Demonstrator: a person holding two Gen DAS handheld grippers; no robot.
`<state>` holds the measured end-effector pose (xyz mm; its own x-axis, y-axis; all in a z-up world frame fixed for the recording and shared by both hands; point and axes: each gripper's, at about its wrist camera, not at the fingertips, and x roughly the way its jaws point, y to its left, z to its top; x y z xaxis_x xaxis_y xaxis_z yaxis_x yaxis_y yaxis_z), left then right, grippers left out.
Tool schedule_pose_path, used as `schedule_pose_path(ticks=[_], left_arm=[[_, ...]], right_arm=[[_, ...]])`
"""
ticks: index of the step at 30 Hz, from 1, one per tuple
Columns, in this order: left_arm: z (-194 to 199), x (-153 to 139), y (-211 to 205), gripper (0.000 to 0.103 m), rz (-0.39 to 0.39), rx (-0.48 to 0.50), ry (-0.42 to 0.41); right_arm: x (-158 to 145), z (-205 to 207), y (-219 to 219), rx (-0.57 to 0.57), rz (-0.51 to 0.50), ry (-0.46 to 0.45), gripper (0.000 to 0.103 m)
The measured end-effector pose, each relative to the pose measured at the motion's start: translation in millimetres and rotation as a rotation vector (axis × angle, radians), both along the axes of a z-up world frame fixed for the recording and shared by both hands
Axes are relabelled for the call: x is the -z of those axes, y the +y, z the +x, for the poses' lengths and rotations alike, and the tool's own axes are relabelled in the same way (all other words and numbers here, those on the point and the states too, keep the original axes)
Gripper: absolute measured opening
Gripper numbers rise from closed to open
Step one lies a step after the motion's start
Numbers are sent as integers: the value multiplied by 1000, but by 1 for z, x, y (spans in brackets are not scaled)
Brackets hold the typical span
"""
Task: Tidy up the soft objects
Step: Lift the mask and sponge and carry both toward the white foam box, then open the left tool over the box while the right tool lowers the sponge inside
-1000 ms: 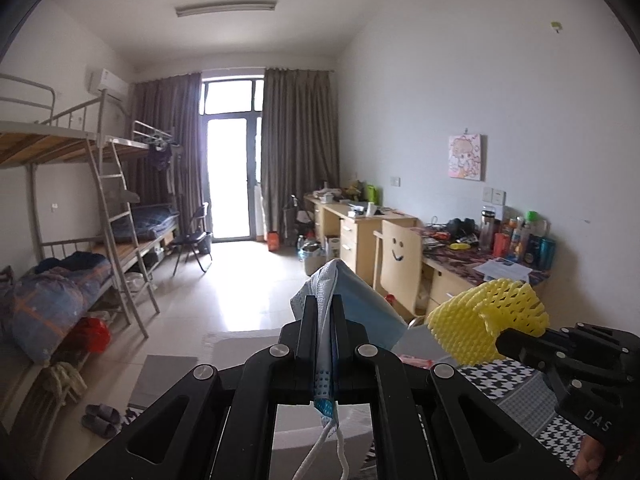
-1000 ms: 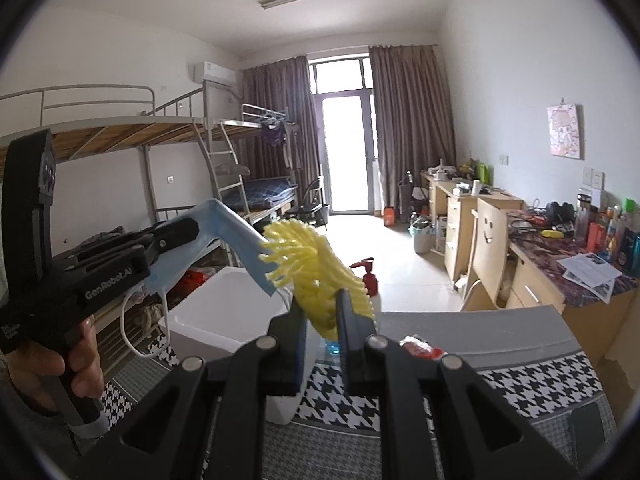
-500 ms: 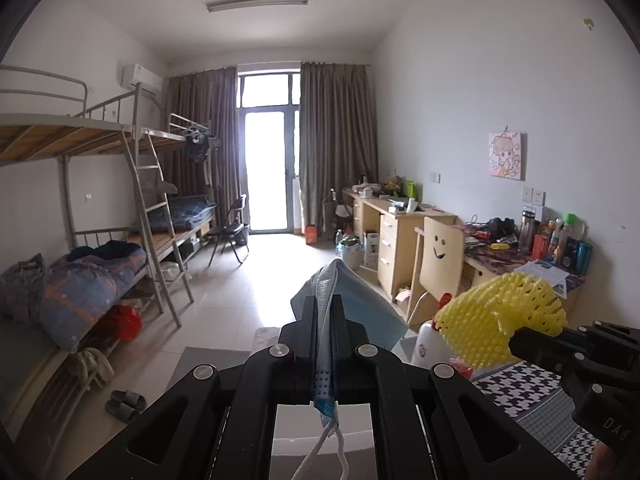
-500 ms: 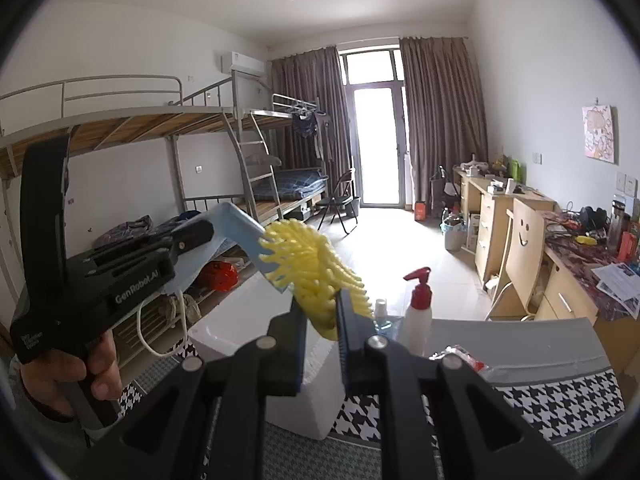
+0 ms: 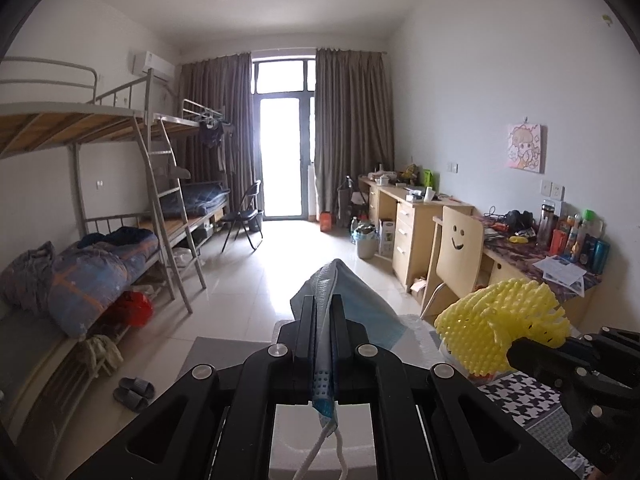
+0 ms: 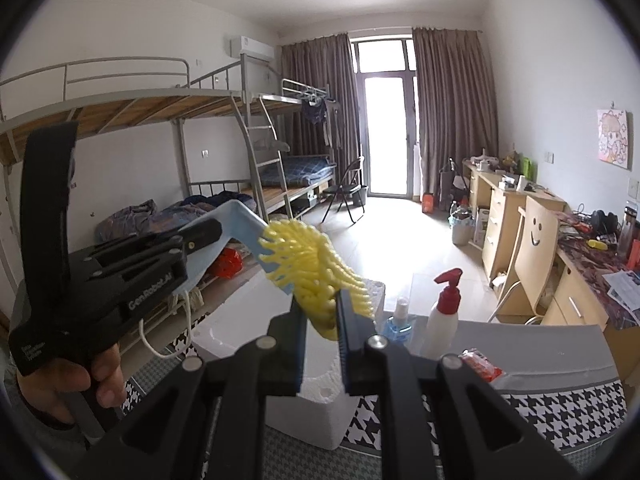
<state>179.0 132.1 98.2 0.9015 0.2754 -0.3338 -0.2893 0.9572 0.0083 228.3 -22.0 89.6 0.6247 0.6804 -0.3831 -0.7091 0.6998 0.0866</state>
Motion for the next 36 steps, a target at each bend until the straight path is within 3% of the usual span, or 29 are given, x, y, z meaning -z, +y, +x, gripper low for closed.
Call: schedule_pose_path(ticks=[9, 12, 14, 16, 24, 28, 36], left_arm=[[29, 17, 10, 5, -27, 31, 66], [38, 25, 16, 10, -49, 37, 96], [43, 30, 21, 25, -70, 53, 118], [44, 34, 24, 69, -81, 48, 133], [35, 31, 30, 97, -89, 13, 105], [28, 28, 32, 102, -82, 2, 92], [16, 26, 32, 102, -34, -27, 82]], right_arm=[[5, 12, 10, 15, -20, 28, 17], [7, 15, 11, 20, -26, 33, 17], [8, 17, 13, 23, -32, 36, 17], [10, 19, 14, 24, -36, 41, 17], [12, 23, 20, 26, -44, 55, 17], [12, 24, 25, 17, -45, 62, 17], [11, 29, 35, -12, -45, 74, 17]])
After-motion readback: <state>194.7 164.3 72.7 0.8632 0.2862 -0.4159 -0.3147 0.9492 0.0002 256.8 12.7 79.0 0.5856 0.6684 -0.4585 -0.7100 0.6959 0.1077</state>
